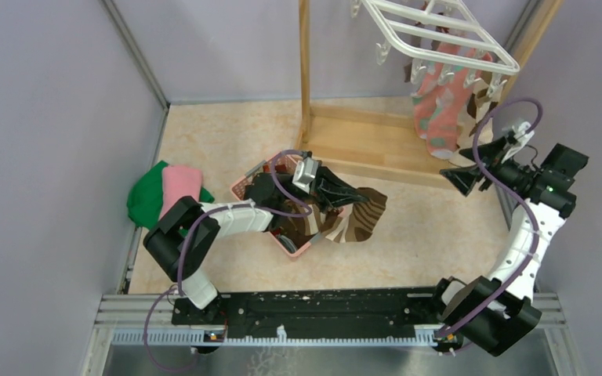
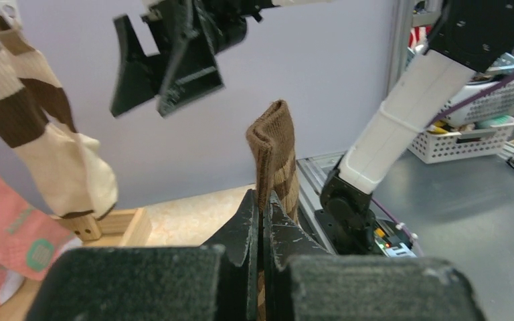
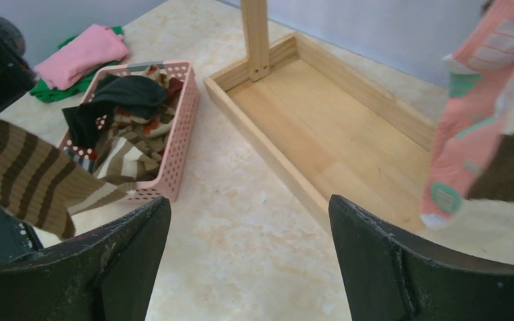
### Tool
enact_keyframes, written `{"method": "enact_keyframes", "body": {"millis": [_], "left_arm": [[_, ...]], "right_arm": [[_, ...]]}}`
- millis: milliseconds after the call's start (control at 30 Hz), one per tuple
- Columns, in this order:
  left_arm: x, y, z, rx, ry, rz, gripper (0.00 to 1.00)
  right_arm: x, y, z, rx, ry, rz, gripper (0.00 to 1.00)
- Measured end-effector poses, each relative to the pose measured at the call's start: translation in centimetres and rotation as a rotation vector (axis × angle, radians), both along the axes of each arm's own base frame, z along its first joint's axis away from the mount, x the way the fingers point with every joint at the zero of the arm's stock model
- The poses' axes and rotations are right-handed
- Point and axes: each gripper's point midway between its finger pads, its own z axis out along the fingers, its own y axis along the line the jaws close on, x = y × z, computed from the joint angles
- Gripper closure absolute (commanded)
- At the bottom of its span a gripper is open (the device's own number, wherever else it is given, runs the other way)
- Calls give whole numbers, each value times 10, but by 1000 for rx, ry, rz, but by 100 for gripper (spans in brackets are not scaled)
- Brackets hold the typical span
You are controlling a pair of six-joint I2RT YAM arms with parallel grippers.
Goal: Clip the socks to the hanger
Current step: Rotate the hanger at the center of the board.
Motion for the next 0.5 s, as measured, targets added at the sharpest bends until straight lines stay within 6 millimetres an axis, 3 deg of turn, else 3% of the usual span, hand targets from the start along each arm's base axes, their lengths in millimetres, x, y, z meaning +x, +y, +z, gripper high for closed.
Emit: {"method": "enact_keyframes", "body": {"millis": [233,500], "left_arm": [[21,-15,9,-30,15,98,100],[50,-33,8,-14,57,258,100]], "right_arm": [[-29,60,-35,-37,36,203,14],[-53,100,-44,-66,-2,385,14]]}}
